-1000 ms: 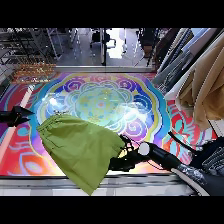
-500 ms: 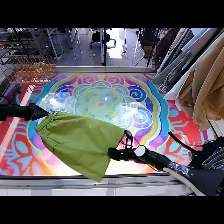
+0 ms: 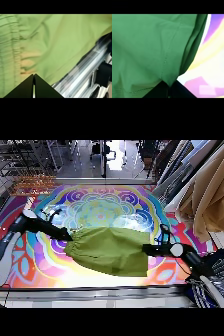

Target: Fold the clothes and pants, and hang the long-sleeved shirts on hangers.

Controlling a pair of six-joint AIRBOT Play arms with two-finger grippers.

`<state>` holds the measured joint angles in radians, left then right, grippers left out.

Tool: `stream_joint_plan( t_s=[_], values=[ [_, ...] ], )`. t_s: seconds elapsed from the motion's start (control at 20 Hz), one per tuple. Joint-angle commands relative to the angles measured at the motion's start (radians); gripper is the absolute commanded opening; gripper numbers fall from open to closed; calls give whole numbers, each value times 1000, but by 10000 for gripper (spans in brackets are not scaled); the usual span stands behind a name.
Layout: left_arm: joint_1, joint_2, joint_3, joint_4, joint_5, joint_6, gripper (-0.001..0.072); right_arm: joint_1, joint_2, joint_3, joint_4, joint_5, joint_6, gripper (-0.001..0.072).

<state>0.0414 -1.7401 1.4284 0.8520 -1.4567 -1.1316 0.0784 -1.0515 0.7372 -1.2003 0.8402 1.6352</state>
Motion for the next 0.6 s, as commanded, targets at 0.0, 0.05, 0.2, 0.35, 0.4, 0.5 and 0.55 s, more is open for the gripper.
stream_joint_plan(
  t_s=[0.0,0.05,0.2,0.35,0.4,0.5,0.55],
  values=[
    [-133,-74,-14,59,98,-82,6,-2,45,167,-86,169,-25,8],
    [-156,-96,-14,72,111,-113,5,51,43,234,-86,168,-24,8],
    [-188,-120,-13,139,130,-194,5,258,-19,431,-82,166,15,7],
    [-183,-84,-13,139,130,-208,5,483,-175,578,-80,105,31,7],
    [-182,-61,-13,140,130,-208,4,551,-246,620,-79,76,31,7],
    [-161,9,-12,140,130,-208,5,655,-395,698,-57,77,31,8],
    [-134,57,-11,140,130,-208,5,690,-462,726,-29,80,31,8]
  ],
)
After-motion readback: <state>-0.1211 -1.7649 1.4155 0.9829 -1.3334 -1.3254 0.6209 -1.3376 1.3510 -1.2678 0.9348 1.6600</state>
